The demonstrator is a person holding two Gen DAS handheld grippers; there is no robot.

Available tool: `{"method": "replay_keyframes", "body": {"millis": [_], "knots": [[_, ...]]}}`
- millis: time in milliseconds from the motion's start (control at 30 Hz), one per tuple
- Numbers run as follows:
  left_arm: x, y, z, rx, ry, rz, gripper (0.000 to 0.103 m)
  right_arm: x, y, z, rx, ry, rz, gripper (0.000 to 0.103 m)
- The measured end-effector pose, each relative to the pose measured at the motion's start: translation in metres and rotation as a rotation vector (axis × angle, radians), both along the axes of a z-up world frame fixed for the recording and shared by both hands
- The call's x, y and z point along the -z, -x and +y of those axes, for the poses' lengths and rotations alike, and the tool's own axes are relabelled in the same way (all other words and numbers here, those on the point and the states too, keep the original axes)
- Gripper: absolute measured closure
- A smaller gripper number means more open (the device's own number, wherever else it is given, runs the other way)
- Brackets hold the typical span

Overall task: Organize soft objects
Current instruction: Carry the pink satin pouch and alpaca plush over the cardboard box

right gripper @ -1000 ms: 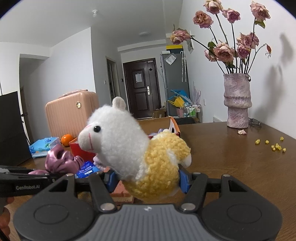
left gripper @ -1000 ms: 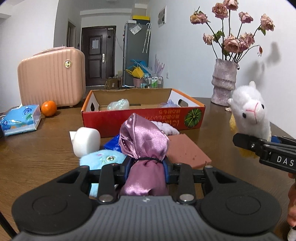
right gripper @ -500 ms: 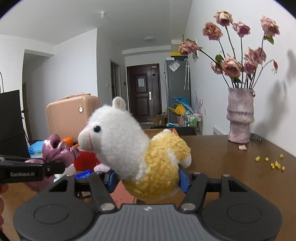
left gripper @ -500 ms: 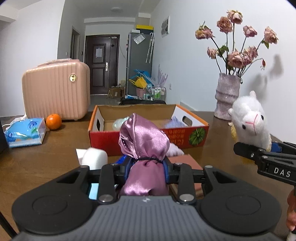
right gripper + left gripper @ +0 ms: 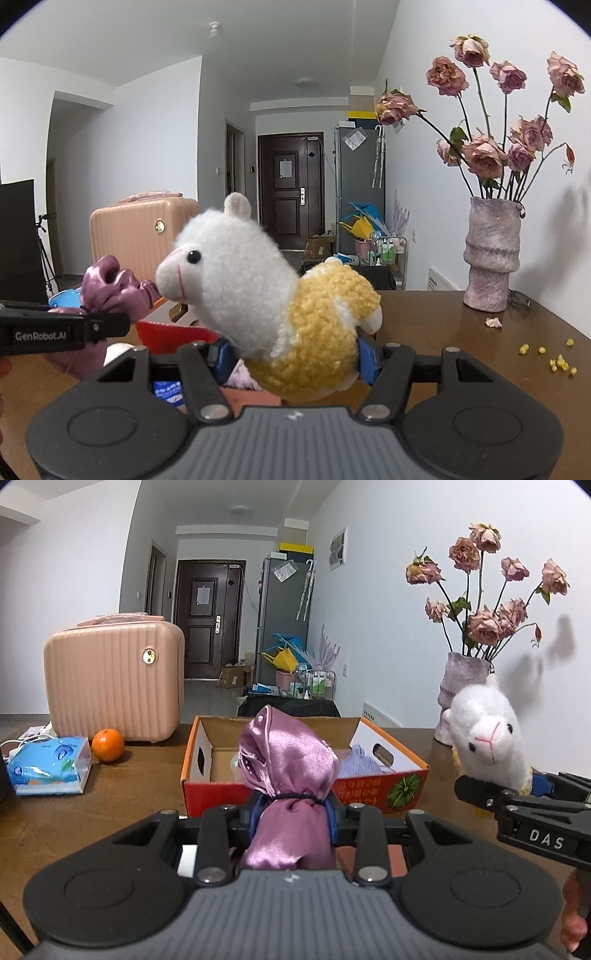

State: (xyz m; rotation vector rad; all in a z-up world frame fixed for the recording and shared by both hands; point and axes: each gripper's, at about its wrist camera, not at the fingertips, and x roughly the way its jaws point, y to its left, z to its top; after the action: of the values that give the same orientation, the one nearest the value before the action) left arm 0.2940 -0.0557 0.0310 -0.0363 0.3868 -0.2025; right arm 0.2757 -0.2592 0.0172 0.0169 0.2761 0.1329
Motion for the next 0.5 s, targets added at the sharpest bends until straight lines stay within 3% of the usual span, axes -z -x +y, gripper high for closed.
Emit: {"method": "replay_keyframes", "body": {"millis": [500], "knots": [[-0.013, -0.054, 0.002, -0.037, 0.047, -0.007, 0.070, -0.005, -0.060, 0.008, 0.009, -0.017, -0.011, 0.041]]}}
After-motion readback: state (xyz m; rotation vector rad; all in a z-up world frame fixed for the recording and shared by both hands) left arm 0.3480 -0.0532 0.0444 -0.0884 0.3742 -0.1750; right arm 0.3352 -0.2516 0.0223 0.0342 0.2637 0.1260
